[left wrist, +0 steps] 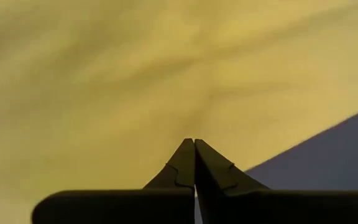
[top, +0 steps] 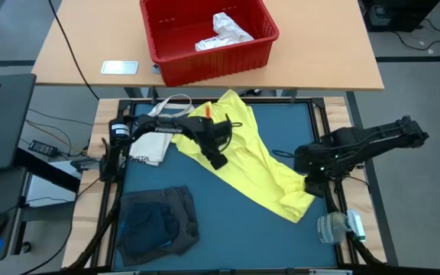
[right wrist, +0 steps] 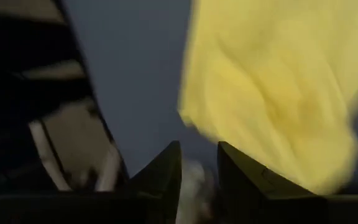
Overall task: Fold laundry
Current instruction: Fold the yellow shirt
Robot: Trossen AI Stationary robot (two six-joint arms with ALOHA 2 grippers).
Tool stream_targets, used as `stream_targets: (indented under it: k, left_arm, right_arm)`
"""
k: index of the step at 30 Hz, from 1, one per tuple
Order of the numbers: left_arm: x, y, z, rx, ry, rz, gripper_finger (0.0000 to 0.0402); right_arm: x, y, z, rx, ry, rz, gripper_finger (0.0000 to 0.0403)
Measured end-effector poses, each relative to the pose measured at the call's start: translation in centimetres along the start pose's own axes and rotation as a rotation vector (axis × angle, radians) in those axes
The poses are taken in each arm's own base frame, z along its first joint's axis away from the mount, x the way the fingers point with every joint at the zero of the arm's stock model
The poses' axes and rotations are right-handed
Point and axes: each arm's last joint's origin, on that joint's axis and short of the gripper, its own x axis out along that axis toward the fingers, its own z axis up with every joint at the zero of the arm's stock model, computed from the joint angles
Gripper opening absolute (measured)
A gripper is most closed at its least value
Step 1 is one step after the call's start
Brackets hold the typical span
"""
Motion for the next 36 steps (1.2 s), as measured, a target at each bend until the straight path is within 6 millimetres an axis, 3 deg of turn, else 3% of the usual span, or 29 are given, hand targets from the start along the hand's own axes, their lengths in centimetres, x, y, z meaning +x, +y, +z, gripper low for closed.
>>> stream_targets:
  k: [4, 9, 16, 20, 23, 30, 32, 36]
  left_arm:
    - [-0.2, 3.3, -0.2, -0.021, 0.08, 0.041, 0.0004]
    - [-1.6, 6.2, -0.2, -0.052, 0.126, 0.066, 0.0004]
    - [-5.2, 7.6, -0.6, -0.114, 0.083, 0.082, 0.0004]
    - [-8.1, 5.3, -1.4, -0.11, -0.005, 0.055, 0.0004]
    - [-9.7, 3.1, -2.2, -0.091, -0.059, 0.028, 0.0004]
    - [-11.2, 0.0, -4.2, -0.108, -0.081, 0.057, 0.0004]
    - [-11.1, -0.7, -4.6, -0.108, -0.07, 0.067, 0.0004]
    - [-10.9, -2.4, -5.0, -0.09, -0.083, 0.045, 0.0004]
  right_arm:
    - [2.7, 0.5, 2.7, -0.062, -0.145, 0.067, 0.0102]
    - [8.8, -1.2, 5.3, -0.008, -0.205, 0.006, 0.0082]
    - [15.0, -4.6, 4.7, 0.135, -0.094, -0.18, 0.0043]
    - [17.1, -4.2, 4.8, 0.099, -0.011, -0.111, 0.0016]
    - [18.6, -2.8, 6.0, 0.036, -0.006, 0.032, 0.0007]
    - [22.8, 1.0, 11.9, -0.159, -0.122, 0.292, 0.0014]
    - [23.1, 2.1, 13.4, -0.214, -0.133, 0.334, 0.0015]
    - [21.8, 2.5, 13.0, -0.197, -0.067, 0.207, 0.0013]
